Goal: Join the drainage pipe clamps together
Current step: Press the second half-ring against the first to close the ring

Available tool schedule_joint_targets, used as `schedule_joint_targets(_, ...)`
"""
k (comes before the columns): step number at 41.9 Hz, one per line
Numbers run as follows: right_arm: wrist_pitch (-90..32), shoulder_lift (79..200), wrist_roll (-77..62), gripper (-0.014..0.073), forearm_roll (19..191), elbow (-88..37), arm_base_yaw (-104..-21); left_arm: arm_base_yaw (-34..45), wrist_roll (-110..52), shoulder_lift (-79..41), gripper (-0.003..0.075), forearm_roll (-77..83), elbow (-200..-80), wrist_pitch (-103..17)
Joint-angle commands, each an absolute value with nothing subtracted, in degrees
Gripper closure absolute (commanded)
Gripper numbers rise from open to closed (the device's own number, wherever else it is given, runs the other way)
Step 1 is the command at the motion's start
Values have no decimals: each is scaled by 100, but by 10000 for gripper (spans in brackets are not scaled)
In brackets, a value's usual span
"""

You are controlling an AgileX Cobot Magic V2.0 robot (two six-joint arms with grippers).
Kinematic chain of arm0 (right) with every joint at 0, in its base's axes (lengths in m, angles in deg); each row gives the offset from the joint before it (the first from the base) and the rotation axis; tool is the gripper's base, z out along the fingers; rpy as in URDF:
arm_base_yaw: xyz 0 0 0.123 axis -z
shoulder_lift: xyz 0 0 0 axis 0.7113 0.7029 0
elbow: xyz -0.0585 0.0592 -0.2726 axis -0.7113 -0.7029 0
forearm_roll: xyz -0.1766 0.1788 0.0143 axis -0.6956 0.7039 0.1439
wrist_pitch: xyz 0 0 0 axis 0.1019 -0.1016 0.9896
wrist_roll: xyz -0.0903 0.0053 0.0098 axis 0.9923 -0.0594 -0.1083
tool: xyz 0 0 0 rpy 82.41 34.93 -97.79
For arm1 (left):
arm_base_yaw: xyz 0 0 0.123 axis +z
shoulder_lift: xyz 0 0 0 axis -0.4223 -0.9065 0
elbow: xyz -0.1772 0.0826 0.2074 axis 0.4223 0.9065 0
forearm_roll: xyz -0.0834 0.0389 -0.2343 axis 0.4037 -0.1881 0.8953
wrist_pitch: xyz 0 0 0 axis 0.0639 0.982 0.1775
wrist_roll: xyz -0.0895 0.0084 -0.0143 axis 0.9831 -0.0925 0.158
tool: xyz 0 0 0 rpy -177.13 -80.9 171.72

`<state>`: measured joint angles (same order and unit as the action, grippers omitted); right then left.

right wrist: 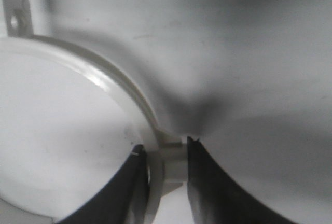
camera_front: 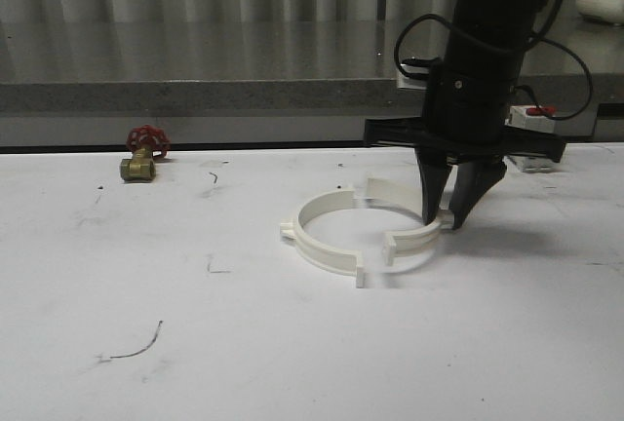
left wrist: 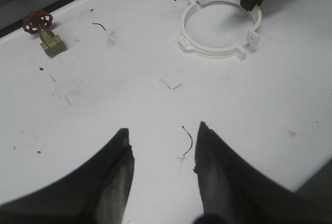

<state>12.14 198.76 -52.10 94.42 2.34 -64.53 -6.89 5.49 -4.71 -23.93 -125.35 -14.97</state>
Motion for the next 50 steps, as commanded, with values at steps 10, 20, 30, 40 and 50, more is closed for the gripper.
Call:
schedule_joint_targets(10, 1119, 19575, -5415, 400, 9461, 389, -6508, -680, 561, -441, 437, -2349, -12674, -1875)
schedule_joint_targets(20, 1120, 19632, -5415, 400, 9461, 389, -6562, -680, 561, -441, 437, -2349, -12674, -1875)
schedule_joint_targets(30, 1126, 19696, -5415, 400, 9461, 389, -6569, -680, 561, -441, 437, -2349, -12674, -1875)
schedule_joint_targets(40, 1039, 19696, -5441, 400, 9466, 389, -6569, -680, 561, -441, 437, -2349, -12674, -1875)
schedule_joint_targets(50, 1013, 19726, -5472, 400, 9519, 389, -6569, -680, 561, -441, 437, -2349, -12674, -1875)
